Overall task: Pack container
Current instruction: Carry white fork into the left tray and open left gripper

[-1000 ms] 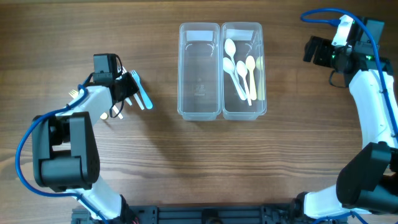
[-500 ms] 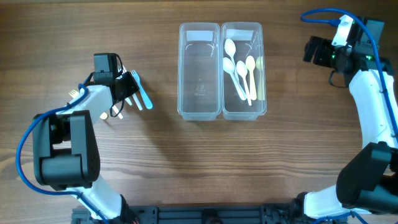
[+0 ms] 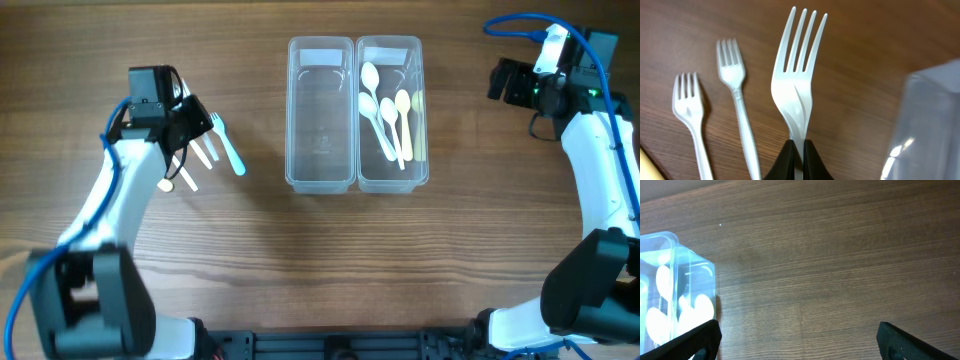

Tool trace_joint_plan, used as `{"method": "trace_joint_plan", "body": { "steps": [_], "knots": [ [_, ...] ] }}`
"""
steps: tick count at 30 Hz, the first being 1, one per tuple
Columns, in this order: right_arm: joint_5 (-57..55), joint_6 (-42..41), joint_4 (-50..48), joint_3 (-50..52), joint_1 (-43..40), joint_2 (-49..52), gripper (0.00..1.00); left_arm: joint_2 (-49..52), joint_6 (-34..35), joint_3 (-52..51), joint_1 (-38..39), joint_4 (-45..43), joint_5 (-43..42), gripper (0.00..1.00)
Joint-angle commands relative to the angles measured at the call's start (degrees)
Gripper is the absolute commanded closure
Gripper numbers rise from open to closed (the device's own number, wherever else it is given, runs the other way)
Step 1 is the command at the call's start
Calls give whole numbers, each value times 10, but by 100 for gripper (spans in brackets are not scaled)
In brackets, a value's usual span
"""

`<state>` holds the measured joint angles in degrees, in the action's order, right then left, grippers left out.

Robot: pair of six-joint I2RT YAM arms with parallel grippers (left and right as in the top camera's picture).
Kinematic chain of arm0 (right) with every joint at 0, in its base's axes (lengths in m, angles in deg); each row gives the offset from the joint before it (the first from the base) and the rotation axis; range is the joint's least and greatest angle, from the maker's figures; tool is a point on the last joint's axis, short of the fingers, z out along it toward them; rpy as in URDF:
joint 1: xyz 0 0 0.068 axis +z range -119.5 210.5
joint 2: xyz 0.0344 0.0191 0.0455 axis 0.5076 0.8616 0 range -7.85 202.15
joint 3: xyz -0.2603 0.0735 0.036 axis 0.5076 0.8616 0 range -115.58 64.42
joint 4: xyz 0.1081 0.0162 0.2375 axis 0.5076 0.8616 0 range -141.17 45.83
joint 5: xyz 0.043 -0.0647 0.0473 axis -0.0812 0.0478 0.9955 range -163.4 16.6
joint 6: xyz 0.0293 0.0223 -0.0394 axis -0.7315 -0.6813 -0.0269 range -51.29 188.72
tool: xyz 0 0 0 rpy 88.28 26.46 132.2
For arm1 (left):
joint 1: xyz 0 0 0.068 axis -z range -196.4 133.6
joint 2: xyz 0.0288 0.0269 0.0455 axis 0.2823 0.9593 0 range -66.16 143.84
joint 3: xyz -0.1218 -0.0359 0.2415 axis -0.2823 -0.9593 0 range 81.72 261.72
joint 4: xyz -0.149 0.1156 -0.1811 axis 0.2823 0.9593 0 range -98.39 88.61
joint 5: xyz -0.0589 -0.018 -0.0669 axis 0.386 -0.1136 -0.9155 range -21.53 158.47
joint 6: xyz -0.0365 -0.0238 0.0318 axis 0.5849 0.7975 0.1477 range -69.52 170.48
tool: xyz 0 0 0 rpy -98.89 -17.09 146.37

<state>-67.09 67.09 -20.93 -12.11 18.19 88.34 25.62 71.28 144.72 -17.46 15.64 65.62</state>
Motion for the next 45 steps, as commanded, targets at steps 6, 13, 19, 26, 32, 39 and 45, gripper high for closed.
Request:
{"method": "trace_joint_plan", "body": {
  "steps": [6,13,19,26,32,39,45],
  "knots": [
    [-4,5,-2,-8,2,-8,0,-47,-76,9,182,-20,-9,96],
    [-4,5,-1,-8,2,-8,0,-34,-77,9,299,-85,57,96],
    [-4,5,-1,-8,2,-8,0,21,-50,9,307,-110,75,96],
    [-4,5,-1,-8,2,-8,0,98,-49,9,301,-149,72,58],
    [-4,5,-1,-8,2,-8,0,84,-49,23,296,-155,61,39],
    [-4,5,-1,-8,2,-8,0,24,-49,61,292,-121,62,46],
    [-4,5,-1,-8,2,-8,0,-29,-22,64,282,-61,159,52]
  ]
}}
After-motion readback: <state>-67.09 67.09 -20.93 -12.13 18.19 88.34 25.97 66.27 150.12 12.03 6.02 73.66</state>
